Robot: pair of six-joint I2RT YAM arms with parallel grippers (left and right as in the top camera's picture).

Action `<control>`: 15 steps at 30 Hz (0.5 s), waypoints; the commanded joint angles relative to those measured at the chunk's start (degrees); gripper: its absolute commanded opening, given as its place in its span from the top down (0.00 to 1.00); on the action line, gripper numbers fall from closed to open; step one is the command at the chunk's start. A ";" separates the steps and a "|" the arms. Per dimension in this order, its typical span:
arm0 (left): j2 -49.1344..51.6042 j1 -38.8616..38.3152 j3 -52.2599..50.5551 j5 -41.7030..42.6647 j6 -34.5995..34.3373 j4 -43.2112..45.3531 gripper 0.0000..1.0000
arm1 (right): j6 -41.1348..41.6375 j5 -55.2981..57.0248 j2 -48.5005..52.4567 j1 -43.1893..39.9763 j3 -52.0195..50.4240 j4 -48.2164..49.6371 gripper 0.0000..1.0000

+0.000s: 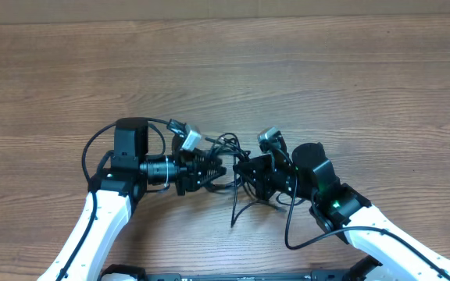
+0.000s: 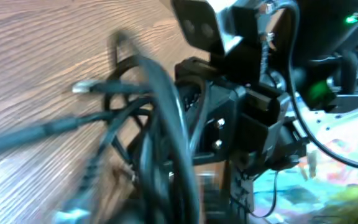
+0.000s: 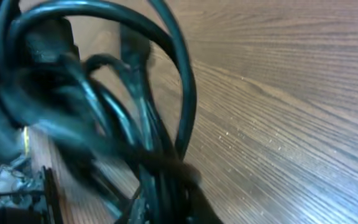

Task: Untangle cables

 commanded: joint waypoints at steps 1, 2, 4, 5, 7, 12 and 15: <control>-1.14 0.31 0.90 -8.98 -9.16 0.17 0.33 | 7.23 3.21 0.15 -0.17 0.11 2.14 0.96; -1.14 0.35 0.90 -11.63 -12.79 0.17 0.29 | 10.08 5.51 0.15 -0.17 0.11 2.21 0.96; -1.14 0.37 0.90 -14.99 -18.12 0.17 0.18 | 16.50 10.29 0.15 -0.17 0.09 2.19 0.96; -1.14 0.37 0.90 -16.17 -20.02 0.17 0.13 | 18.86 11.63 0.15 -0.17 0.11 2.25 0.96; -1.14 0.35 0.90 -17.18 -22.45 0.13 0.11 | 23.23 12.68 0.15 -0.17 0.11 3.21 0.96; -1.14 0.20 0.90 -18.36 -23.54 -0.68 0.09 | 31.12 11.50 0.15 -0.15 0.11 4.57 0.96; -1.14 0.20 0.90 -21.38 -23.56 -0.66 0.07 | 31.91 6.69 0.15 -0.15 0.11 4.57 0.96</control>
